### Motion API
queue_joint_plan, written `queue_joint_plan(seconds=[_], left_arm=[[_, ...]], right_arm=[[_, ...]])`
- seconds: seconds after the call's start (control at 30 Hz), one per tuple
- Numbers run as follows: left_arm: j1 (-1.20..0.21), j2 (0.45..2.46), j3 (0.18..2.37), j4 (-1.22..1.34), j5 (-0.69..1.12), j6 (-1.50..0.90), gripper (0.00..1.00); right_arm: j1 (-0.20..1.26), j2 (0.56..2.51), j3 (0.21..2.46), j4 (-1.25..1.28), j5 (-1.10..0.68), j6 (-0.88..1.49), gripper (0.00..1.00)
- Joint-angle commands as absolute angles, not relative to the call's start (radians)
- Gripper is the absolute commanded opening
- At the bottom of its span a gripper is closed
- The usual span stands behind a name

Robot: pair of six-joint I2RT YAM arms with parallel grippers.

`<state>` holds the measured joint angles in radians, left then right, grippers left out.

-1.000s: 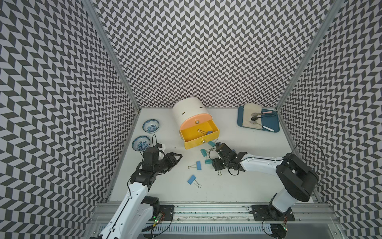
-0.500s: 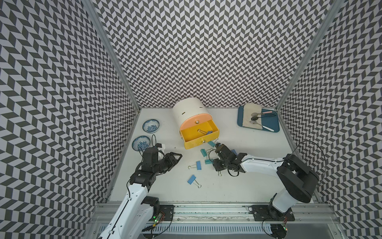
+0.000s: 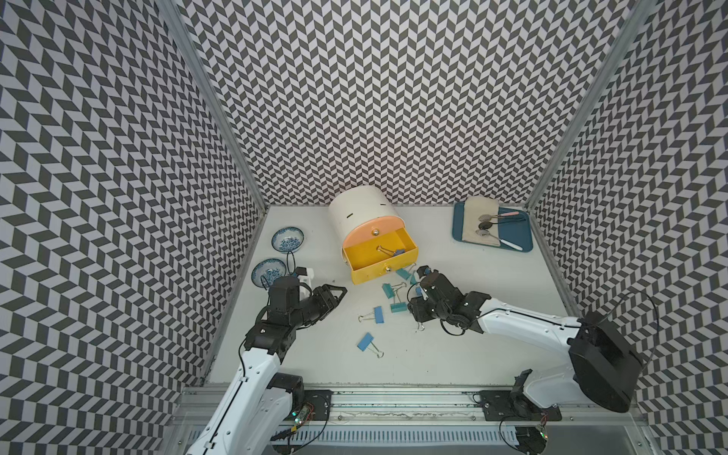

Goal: Put the binder clips in the drawer according to color
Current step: Pick up the binder clip at the center of the board, then place the binder clip in the drawer.

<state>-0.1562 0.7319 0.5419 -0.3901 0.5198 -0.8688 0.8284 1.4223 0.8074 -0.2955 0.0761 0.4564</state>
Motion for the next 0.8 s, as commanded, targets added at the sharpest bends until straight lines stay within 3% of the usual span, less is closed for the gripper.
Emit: queue_joint_plan(seconds=[0.0, 0.47, 0.77], left_arm=[[-0.149, 0.735, 0.59, -0.388, 0.526, -0.864, 0.53], [-0.149, 0.792, 0.743, -0.381, 0.509, -0.876, 0.54], [-0.149, 0.877, 0.84, -0.324, 0.518, -0.883, 0.54]], right_arm=[[0.832, 1.362, 0.845, -0.326, 0.1, 0.454, 0.48], [0.792, 1.269, 1.039, -0.379, 0.121, 0.411, 0.48], [0.719, 1.366, 1.218, -0.353, 0.022, 0.425, 0.48]])
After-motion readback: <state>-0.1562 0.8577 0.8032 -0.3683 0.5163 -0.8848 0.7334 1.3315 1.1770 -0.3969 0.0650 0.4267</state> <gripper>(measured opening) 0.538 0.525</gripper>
